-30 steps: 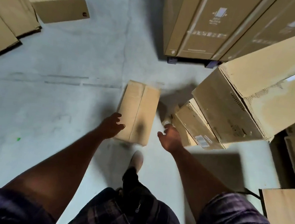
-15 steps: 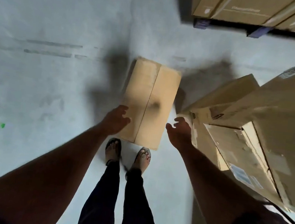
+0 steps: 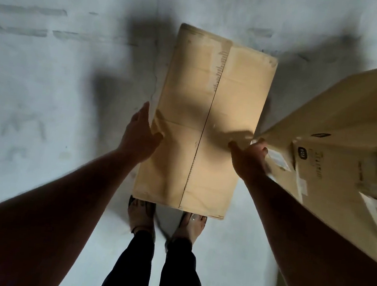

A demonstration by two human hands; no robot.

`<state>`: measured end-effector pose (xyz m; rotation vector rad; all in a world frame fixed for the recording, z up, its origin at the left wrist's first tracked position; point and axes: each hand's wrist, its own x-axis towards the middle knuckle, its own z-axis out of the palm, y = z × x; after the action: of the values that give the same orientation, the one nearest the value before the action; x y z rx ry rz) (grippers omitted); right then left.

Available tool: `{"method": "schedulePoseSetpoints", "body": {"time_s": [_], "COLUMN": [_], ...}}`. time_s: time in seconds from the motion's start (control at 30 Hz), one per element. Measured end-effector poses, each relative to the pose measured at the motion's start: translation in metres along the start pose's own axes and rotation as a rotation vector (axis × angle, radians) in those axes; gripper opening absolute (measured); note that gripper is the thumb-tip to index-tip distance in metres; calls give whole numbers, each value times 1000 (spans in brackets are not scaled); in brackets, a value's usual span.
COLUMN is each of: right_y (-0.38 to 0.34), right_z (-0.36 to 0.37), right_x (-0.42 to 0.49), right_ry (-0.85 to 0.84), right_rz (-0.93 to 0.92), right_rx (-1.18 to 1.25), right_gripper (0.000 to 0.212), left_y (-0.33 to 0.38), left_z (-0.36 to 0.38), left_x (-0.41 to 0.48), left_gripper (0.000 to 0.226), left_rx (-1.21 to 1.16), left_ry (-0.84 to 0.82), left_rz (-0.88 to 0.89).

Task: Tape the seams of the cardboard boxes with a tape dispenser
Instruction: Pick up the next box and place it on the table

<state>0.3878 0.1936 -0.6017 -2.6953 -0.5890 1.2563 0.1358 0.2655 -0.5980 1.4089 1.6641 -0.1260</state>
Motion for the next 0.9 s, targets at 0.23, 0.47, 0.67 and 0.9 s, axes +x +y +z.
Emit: {"method": "schedulePoseSetpoints", "body": {"time_s": [0.23, 0.47, 0.67, 0.9], "right_y": [18, 38, 33, 11], "right_z": [44, 41, 24, -30], "right_x": [54, 72, 49, 3], "right_ry": [-23, -89, -63, -32], "right_rz": [73, 22, -46, -149], "right_rx": [212, 418, 372, 118], "right_gripper": [124, 97, 91, 94], "left_y": [-21, -30, -20, 17], "left_z": [45, 62, 39, -11], "left_x": [49, 53, 22, -45], "left_gripper": [105, 100, 89, 84], "left_rx": [-107, -195, -262, -295], "left_ry": [-38, 62, 79, 183], "left_rz": [-58, -13, -33, -58]}}
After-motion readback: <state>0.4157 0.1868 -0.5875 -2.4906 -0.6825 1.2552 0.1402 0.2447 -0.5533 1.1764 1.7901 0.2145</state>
